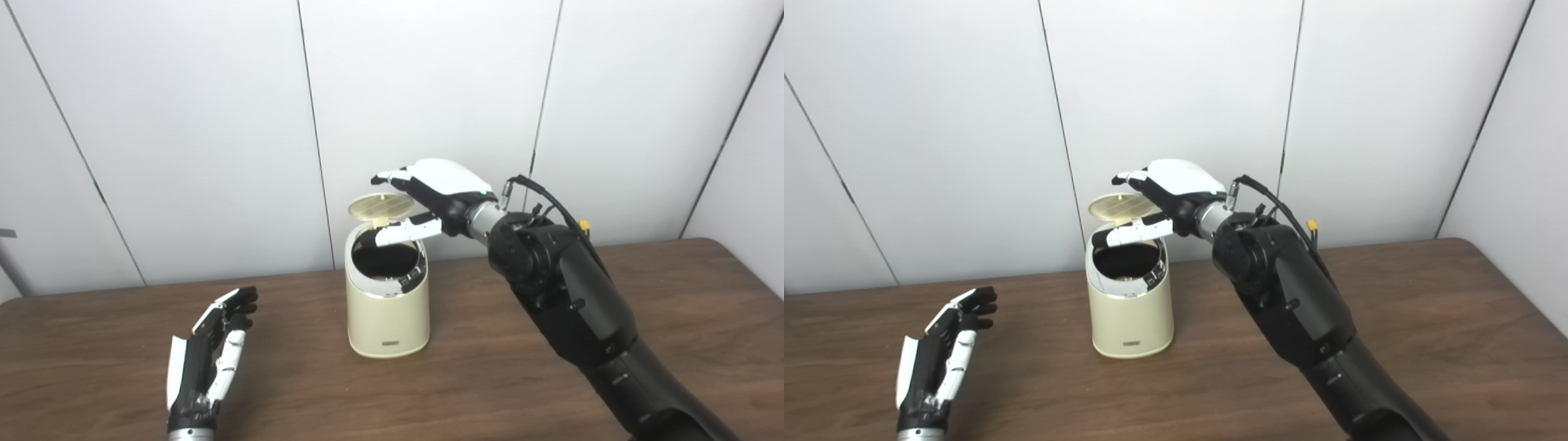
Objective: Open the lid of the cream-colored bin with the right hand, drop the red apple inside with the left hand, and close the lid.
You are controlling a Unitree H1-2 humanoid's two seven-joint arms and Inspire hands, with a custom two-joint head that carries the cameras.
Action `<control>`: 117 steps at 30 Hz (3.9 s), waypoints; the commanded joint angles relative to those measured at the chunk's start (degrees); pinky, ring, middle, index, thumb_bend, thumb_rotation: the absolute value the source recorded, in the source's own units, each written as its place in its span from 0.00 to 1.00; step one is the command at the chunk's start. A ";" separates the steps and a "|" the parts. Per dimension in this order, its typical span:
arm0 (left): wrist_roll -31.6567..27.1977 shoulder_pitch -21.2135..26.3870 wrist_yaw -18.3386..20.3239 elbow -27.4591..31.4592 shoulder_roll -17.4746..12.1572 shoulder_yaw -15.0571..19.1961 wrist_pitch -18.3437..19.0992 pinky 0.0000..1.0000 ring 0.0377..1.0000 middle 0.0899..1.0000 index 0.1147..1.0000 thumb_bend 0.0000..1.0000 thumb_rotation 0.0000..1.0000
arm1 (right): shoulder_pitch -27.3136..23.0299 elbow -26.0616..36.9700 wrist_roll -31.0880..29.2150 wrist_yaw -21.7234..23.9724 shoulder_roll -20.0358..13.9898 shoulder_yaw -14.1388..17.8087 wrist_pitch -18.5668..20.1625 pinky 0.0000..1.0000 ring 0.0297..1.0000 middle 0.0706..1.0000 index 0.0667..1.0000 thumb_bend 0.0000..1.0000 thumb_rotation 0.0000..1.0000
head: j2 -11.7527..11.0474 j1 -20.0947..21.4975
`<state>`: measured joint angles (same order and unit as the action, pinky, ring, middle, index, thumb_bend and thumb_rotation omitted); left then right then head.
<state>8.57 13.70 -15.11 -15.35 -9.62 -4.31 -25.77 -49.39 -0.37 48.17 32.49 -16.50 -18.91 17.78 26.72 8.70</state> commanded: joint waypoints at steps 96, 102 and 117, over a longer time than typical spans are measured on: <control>5.46 0.65 -2.97 -0.78 4.40 -0.55 -1.13 0.67 0.73 0.73 0.71 0.42 0.77 | 20.19 17.94 9.69 -5.89 -4.13 -4.51 -15.32 0.86 0.90 0.87 0.82 0.81 0.82 | 1.74 -2.82; 5.08 0.62 -2.89 -0.83 4.28 -0.73 -1.14 0.66 0.73 0.73 0.71 0.42 0.77 | 21.08 17.34 8.33 -8.50 -2.96 -2.55 -16.21 0.88 0.94 0.92 0.88 0.81 0.80 | 1.77 -2.94; 5.17 0.36 -2.38 -1.26 4.59 -0.44 -1.10 0.65 0.72 0.73 0.72 0.42 0.77 | 23.63 14.62 10.19 -20.59 0.40 1.25 -17.35 1.00 1.00 1.00 1.00 0.88 0.81 | 0.96 -3.20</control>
<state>13.52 14.77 -17.30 -15.41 -6.13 -4.22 -25.77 -24.08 13.49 57.71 14.91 -16.48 -18.58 1.30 27.60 5.45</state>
